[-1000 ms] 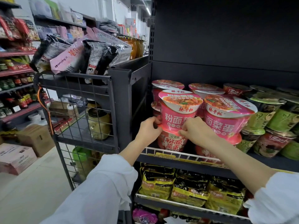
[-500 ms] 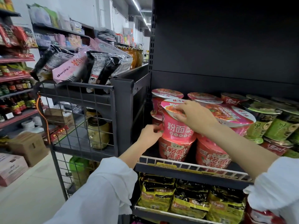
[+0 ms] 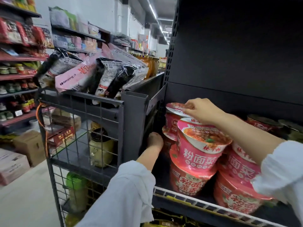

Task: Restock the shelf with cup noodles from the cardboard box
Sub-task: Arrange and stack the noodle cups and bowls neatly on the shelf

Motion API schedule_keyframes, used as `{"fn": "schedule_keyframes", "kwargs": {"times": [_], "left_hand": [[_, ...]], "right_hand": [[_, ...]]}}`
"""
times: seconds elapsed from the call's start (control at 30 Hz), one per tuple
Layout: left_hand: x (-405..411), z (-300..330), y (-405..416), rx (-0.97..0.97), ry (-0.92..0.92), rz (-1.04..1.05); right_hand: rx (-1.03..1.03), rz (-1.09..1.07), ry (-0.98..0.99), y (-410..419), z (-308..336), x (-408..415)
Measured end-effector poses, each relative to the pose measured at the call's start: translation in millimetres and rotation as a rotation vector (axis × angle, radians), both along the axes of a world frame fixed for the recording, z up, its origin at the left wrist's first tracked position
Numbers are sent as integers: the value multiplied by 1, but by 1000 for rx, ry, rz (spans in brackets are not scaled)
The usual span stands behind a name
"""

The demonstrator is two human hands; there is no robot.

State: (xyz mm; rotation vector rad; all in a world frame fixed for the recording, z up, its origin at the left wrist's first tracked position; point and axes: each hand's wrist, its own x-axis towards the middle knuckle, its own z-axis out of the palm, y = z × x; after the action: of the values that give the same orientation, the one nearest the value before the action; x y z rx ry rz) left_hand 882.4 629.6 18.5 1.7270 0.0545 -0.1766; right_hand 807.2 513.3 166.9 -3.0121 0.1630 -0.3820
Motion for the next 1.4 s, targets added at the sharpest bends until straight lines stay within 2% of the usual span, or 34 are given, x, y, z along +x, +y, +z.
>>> {"fn": "schedule_keyframes", "kwargs": {"times": [0.1,0.13,0.27,0.37,0.5,0.57,0.63,0.7,0.8,0.87,0.97,1.1,1.2,1.33,1.4], "left_hand": [[17,-3,-12,-101,107,54],[24,-5,-16,-214,168,56],[39,-16,-24,-347,73,-92],[37,-25,-30,-370,60,-161],[29,-34,-36,-172,-83,40],[24,-35,-32,-194,-87,111],[28,-31,-25,-247,-2,157],[39,-28,-23,-300,72,117],[46,-24,-34,-381,95,-36],[36,-23,-41,-382,83,-40],[13,-23,-40,-341,31,17],[19,-21,-32,-236,84,49],[39,-10,-34,-316,116,4],[46,-8,-45,-434,113,-85],[39,-7,-43,-389,92,-73]], "right_hand": [[-19,-5,103,-1,2,30],[-18,-2,136,-2,2,37],[-32,19,207,-8,-3,53],[-29,20,145,-13,-8,56],[27,64,205,-18,-3,53],[45,80,236,-17,0,54],[28,80,236,-12,0,57],[-39,87,230,-6,-3,62],[-77,104,247,-4,-4,64],[-73,102,281,-8,-3,61],[13,116,312,-20,0,56],[140,100,257,-20,-5,56],[93,111,215,-18,-8,61],[158,161,313,-19,-3,58],[208,168,329,-22,-1,54]]}}
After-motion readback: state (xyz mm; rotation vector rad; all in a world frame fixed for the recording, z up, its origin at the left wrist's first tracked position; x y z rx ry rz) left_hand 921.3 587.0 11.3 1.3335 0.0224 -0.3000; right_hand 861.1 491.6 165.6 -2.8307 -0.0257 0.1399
